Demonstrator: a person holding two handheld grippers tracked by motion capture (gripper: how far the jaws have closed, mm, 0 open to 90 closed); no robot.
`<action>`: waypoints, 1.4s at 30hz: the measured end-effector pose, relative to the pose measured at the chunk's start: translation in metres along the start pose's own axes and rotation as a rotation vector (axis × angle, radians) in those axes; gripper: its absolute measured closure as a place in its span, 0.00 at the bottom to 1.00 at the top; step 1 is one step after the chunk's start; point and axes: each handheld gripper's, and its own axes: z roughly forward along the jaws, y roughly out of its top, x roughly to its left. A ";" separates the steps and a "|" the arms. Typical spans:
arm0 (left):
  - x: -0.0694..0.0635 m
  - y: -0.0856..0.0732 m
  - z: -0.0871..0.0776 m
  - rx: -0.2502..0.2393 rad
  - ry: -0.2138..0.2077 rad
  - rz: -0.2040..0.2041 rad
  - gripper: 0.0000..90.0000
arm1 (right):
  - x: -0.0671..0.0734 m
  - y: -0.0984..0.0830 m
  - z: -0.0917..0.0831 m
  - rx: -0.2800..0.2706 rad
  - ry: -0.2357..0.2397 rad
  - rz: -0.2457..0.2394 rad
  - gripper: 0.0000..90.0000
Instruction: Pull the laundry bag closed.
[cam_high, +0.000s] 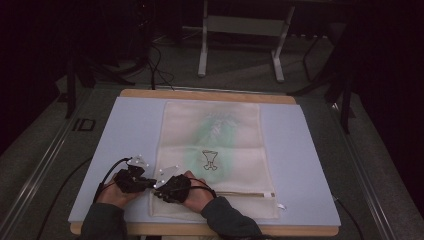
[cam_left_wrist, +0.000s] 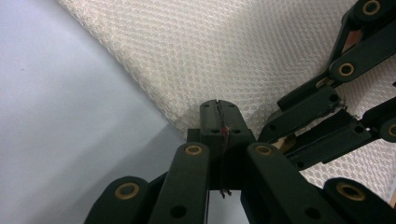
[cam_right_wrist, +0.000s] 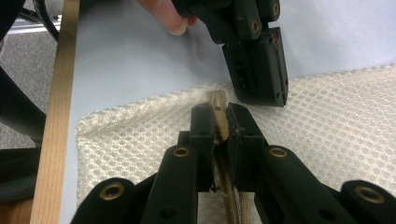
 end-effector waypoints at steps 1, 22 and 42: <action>0.000 0.000 0.000 -0.001 -0.001 0.001 1.00 | 0.000 0.000 0.000 0.003 0.000 0.001 0.92; 0.000 0.000 0.000 -0.005 0.000 0.017 1.00 | 0.003 -0.002 -0.009 0.051 -0.024 -0.039 0.92; -0.001 -0.001 0.000 -0.015 0.007 0.020 1.00 | 0.005 -0.008 -0.019 0.081 -0.038 -0.040 0.92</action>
